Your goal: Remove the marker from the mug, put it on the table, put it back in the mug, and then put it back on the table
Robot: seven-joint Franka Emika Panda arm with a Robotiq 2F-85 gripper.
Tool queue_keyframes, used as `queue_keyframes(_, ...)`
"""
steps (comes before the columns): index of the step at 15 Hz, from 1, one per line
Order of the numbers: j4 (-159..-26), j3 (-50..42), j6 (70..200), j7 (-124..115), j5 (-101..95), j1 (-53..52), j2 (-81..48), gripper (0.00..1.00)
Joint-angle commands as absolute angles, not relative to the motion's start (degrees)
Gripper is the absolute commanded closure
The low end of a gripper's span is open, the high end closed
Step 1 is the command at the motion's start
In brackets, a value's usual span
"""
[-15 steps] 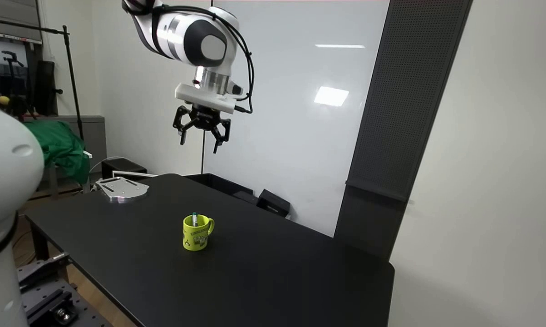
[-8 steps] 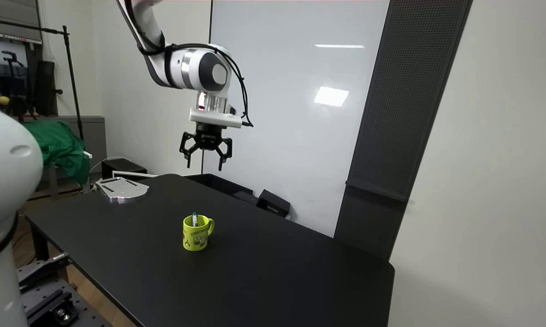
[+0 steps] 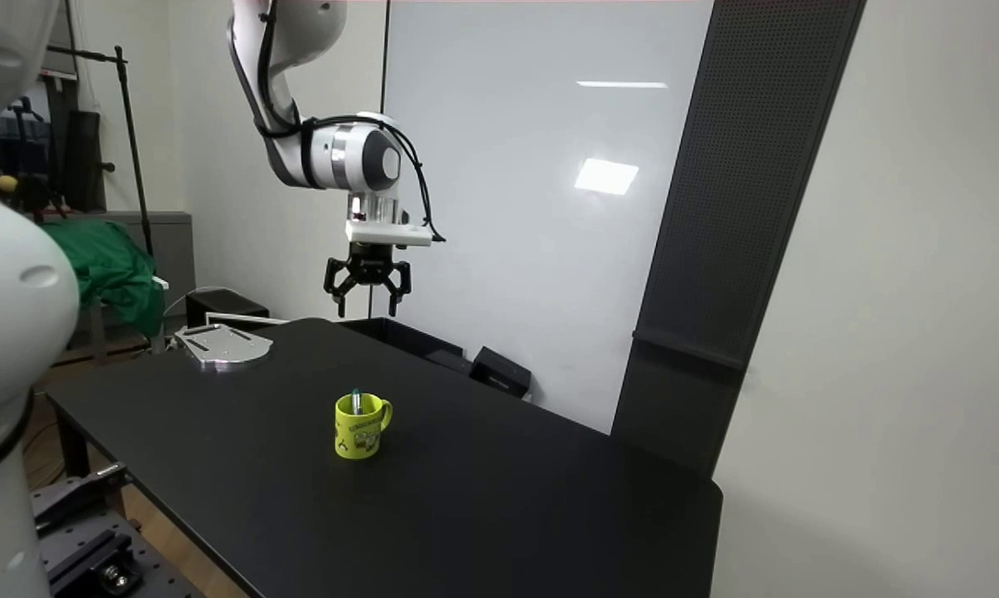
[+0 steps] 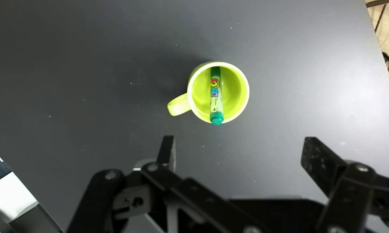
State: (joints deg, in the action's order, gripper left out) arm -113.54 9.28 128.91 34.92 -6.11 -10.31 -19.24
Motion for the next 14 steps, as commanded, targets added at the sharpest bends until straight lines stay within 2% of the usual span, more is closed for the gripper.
queue_keyframes(1,-113.5,10.5,128.8,34.6,-6.6,-9.2,-19.3,0.0)
queue_keyframes(6,-112.4,10.0,127.8,34.1,-7.7,-9.0,-19.5,0.0)
queue_keyframes(14,-96.8,9.0,112.5,27.9,-21.3,-13.2,-29.9,0.0)
